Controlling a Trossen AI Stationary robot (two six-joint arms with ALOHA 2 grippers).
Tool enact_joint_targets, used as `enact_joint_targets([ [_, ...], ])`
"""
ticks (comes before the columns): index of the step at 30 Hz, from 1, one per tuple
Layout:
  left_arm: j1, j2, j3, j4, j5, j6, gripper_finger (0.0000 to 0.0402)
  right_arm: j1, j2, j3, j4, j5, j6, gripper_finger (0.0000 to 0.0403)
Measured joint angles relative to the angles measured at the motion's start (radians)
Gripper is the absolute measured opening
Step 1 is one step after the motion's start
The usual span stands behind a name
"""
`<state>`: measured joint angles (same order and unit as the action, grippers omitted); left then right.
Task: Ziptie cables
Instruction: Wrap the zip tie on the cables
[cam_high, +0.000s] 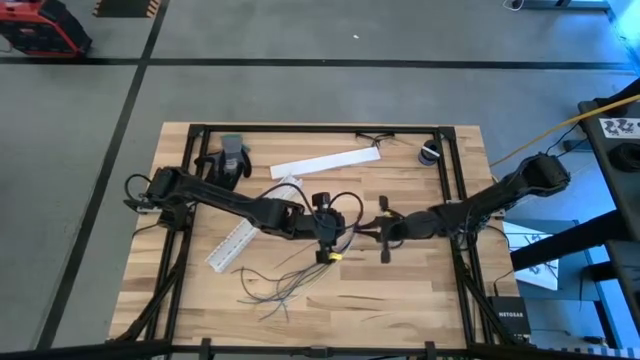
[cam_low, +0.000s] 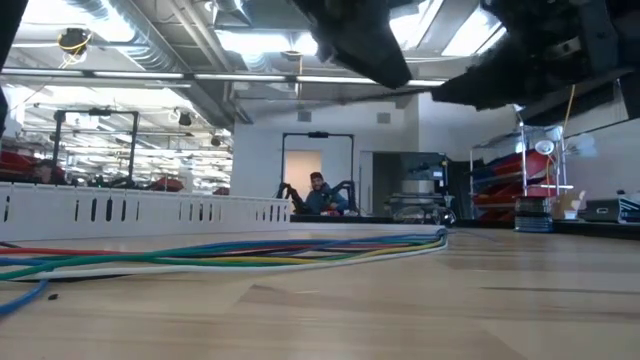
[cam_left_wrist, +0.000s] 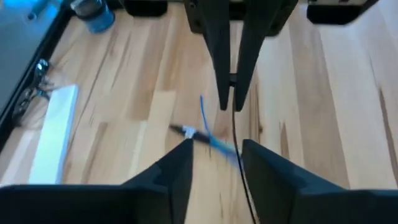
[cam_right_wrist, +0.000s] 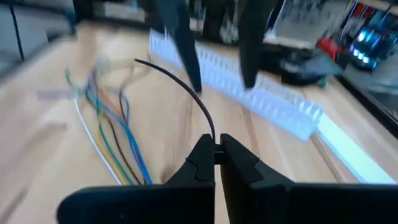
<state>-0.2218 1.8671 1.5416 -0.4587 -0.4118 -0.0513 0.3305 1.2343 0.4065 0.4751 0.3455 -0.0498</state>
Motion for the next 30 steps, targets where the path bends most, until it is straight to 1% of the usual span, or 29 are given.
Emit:
enact_joint_targets([
  [2,-0.005,-0.001,0.028,-0.070,-0.001,-0.011,0.0156,-0.012,0.000,0.093,-0.196,0.003,-0.004,0.0002],
  [4,-0.008,-0.001,0.041,-0.118,0.000,-0.030,0.0164,-0.022,0.000,0.181,-0.357,0.036,-0.014,0.0002],
  [6,-0.008,-0.001,0.038,-0.139,0.000,-0.054,0.0167,-0.033,0.000,0.257,-0.471,0.057,-0.034,0.0001],
  [9,-0.008,-0.001,0.011,-0.123,-0.005,-0.083,0.0167,-0.047,0.000,0.335,-0.584,0.058,-0.037,0.0001],
  [11,-0.005,-0.001,-0.003,-0.109,-0.023,-0.091,0.0165,-0.059,0.004,0.354,-0.601,0.044,-0.037,0.0001],
  [14,-0.005,-0.001,-0.025,-0.036,-0.040,-0.091,0.0160,-0.065,0.008,0.352,-0.610,0.004,-0.036,0.0001],
  [17,-0.005,-0.001,-0.033,0.000,-0.048,-0.067,0.0156,-0.063,0.029,0.352,-0.603,-0.003,-0.032,0.0001],
  [26,0.006,0.002,-0.029,0.009,-0.050,-0.027,0.0155,-0.063,0.071,0.351,-0.594,-0.009,-0.030,0.0001],
  [30,0.021,0.032,-0.030,0.008,-0.033,-0.022,0.0155,-0.063,0.071,0.351,-0.570,-0.010,-0.033,0.0001],
])
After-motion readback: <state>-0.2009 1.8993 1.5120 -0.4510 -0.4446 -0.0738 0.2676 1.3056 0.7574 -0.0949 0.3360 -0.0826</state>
